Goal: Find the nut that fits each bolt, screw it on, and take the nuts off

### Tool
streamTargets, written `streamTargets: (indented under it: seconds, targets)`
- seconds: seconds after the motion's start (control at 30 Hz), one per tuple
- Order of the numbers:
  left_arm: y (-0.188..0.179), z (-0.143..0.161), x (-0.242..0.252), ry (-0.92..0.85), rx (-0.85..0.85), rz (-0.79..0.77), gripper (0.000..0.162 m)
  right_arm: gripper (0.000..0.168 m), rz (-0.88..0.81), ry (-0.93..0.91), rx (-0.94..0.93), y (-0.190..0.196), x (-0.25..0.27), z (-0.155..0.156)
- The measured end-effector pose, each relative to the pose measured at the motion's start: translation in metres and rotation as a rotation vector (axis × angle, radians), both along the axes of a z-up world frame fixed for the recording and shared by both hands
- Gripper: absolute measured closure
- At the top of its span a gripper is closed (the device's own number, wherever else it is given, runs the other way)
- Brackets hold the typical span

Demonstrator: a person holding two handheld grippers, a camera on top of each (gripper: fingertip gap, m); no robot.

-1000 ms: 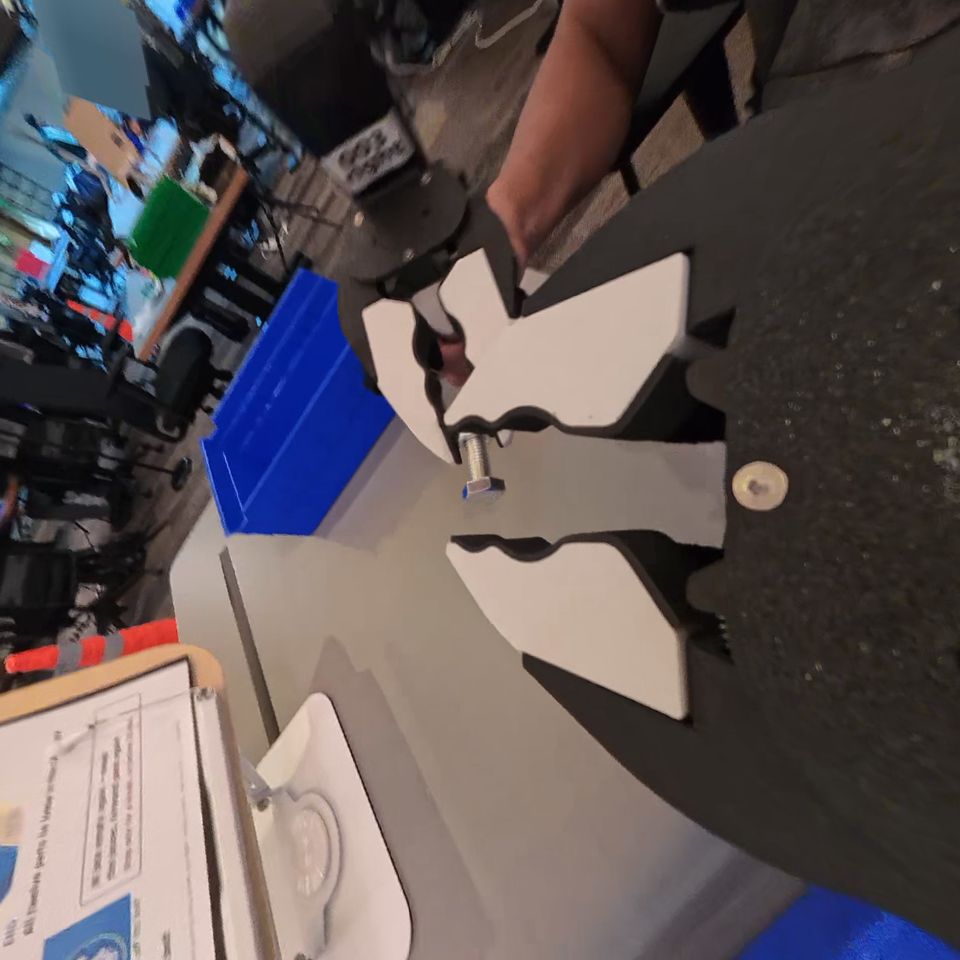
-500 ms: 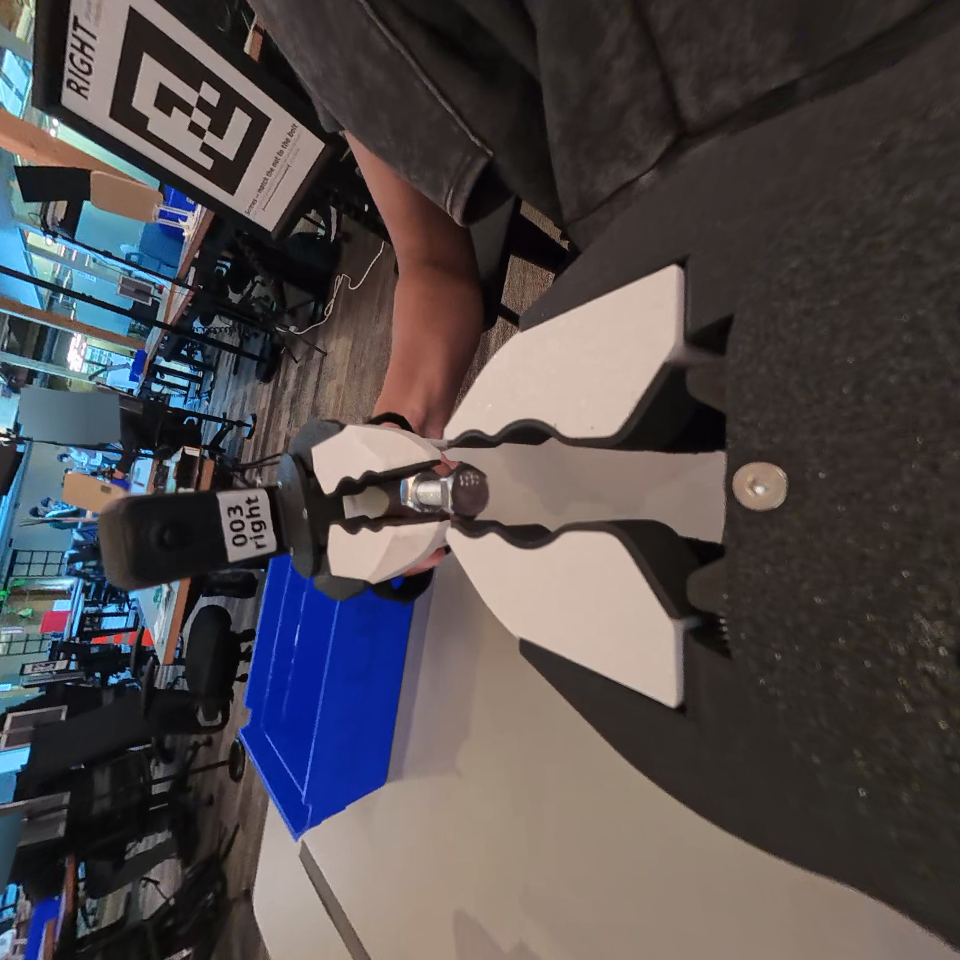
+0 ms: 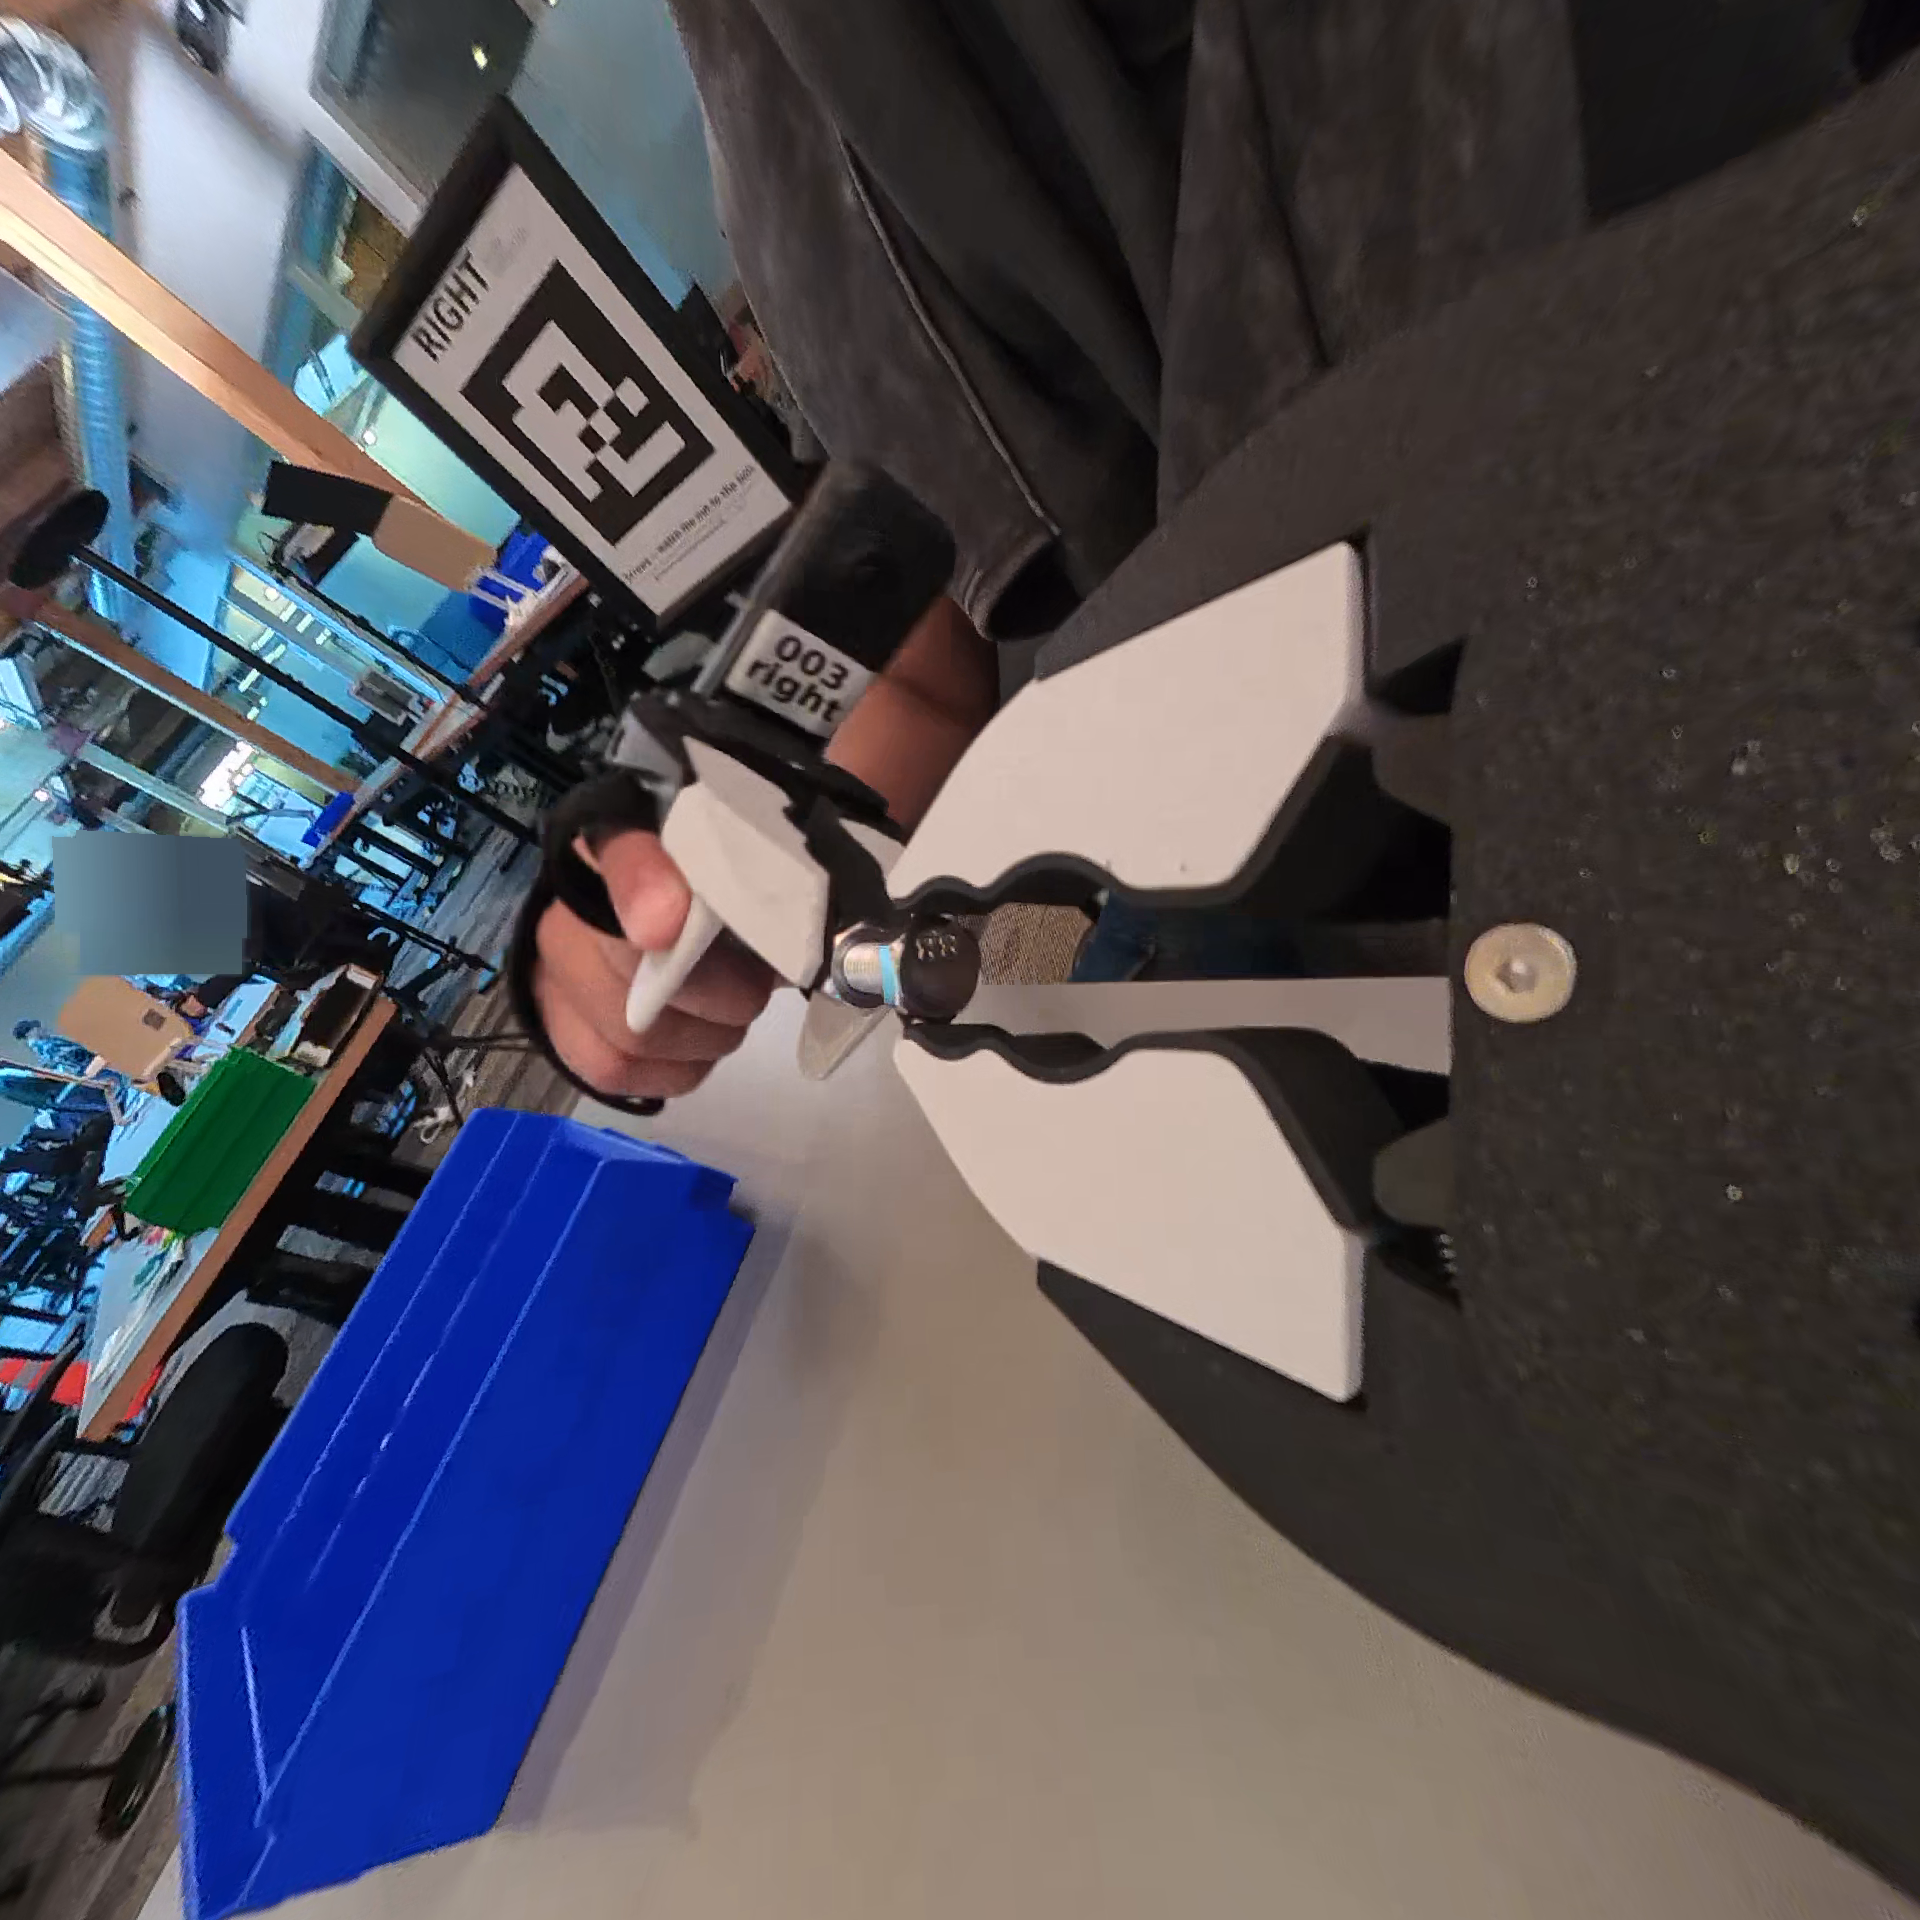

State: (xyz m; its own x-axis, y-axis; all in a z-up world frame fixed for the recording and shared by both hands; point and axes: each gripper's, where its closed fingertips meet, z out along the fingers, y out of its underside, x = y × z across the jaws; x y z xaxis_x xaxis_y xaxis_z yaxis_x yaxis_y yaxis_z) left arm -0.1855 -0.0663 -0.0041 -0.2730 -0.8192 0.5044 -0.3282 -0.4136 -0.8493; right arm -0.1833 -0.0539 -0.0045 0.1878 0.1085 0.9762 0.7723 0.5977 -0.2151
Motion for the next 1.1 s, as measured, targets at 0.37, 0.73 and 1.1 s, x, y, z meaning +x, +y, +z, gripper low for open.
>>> streamTargets:
  seconds: [0.37, 0.73, 1.1]
  targets:
    - [0.013, 0.019, -0.006, -0.094, 0.300, 0.142, 0.143, 0.125, 0.403, 0.858, -0.899, -0.003, 0.003, 0.020]
    - [0.023, 0.030, -0.008, -0.208, 0.289, 0.215, 0.143, 0.122, 0.837, 1.327, -1.697, 0.000, -0.017, 0.015]
    - [0.024, 0.004, 0.005, -0.127, 0.303, 0.200, 0.143, 0.129, 0.914, 1.361, -1.577, -0.003, 0.015, 0.046]
